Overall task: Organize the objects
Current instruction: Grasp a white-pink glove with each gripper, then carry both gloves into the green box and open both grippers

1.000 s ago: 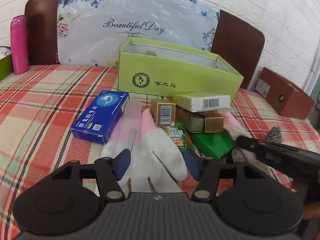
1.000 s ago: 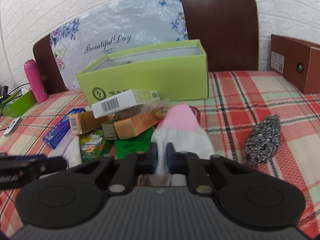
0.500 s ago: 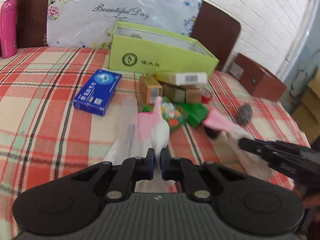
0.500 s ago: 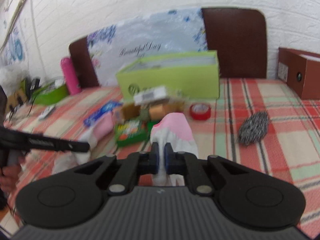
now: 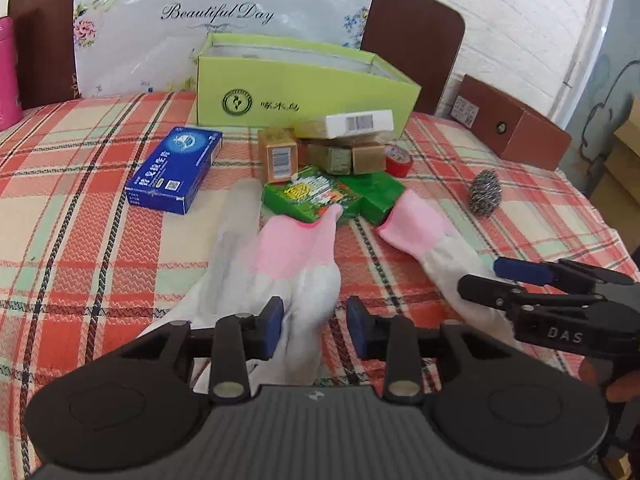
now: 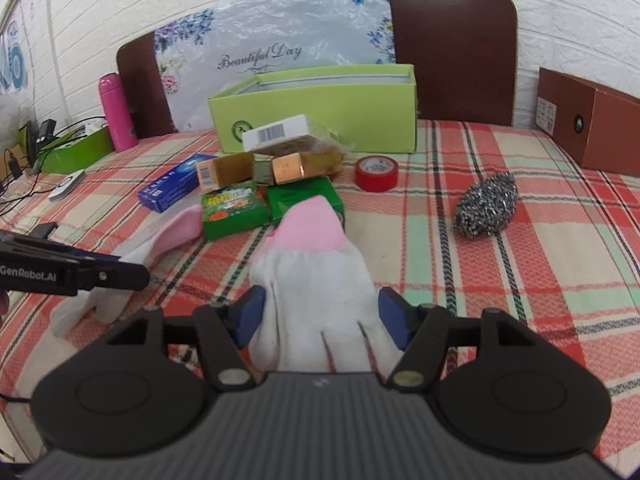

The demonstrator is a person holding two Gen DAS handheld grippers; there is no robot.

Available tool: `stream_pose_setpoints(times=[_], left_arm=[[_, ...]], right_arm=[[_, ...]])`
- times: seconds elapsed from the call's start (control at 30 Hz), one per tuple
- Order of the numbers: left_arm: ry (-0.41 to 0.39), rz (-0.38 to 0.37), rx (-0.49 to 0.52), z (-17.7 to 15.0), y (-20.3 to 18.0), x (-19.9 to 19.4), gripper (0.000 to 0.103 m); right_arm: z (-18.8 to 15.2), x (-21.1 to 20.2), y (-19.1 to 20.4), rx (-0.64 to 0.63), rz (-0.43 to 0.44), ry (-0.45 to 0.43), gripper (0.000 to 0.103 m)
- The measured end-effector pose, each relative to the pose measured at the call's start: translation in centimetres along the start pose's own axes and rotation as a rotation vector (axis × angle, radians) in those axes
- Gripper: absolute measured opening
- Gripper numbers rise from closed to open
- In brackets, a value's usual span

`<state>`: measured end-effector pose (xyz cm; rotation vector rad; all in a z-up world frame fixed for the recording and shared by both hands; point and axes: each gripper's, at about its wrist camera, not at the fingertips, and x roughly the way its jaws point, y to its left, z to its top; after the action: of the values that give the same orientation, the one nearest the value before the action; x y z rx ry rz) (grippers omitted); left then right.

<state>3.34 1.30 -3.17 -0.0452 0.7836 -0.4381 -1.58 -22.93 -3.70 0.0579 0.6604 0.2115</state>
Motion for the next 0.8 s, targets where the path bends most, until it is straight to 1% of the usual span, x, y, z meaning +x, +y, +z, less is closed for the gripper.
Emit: stream_pose_setpoints(times=[0.03,0.17,0.2,0.23,0.27,0.3,0.33,0.37,0.4,0.43,0.57,0.8], left_arm=[[0.012,0.013,0.000,0.0,0.1,0.5,0.043],[-0.008,0.037,0.008,0.0,0.2,0.9,0.044],[-0.009,0.039,0.000,0.1,0.2,1.0,0.040],[-0.010,0.046,-0.010,0.2,0.2,1.1,0.026],[-0.010,0.048,-0.018,0.3,0.2,1.1,0.017],[-0.007,0.047,-0.027,0.5,0.3,1.2,0.010],[-0.008,0.042,-0.041,0.6,0.5,1.1,0.008],[-0.010,0.033,-0.050,0.7,0.5,1.0,0.007],[-0.015,0.023,-0.054,0.8,0.6,0.7,0.007],[-0.023,0.013,-0.057,1.0,0.5,0.3,0.006],[-0.068,-0.032,-0.073,1.5,0.2,-1.4,0.006],[-0.149,-0.097,-0.087,3.8,-0.5,-3.6,0.006]], right_arm=[[-0.1,0.1,-0.1,0.004,0.000,0.001,0.063],[-0.3,0.7,0.2,-0.006,-0.003,0.004,0.064],[-0.3,0.8,0.2,-0.005,-0.003,0.001,0.064],[-0.3,1.0,0.3,-0.002,0.001,0.004,0.062],[-0.2,1.1,0.4,0.000,0.008,0.008,0.059],[-0.2,1.3,0.5,-0.003,0.020,0.011,0.050],[-0.2,1.4,0.6,-0.010,0.034,0.016,0.039],[-0.2,1.5,0.7,-0.016,0.050,0.022,0.033],[-0.2,1.6,0.8,-0.020,0.067,0.027,0.017],[-0.2,1.6,0.9,-0.024,0.085,0.027,0.007],[0.1,0.6,1.9,-0.051,0.109,-0.010,0.006],[2.8,-2.0,1.9,0.000,0.169,-0.119,0.006]])
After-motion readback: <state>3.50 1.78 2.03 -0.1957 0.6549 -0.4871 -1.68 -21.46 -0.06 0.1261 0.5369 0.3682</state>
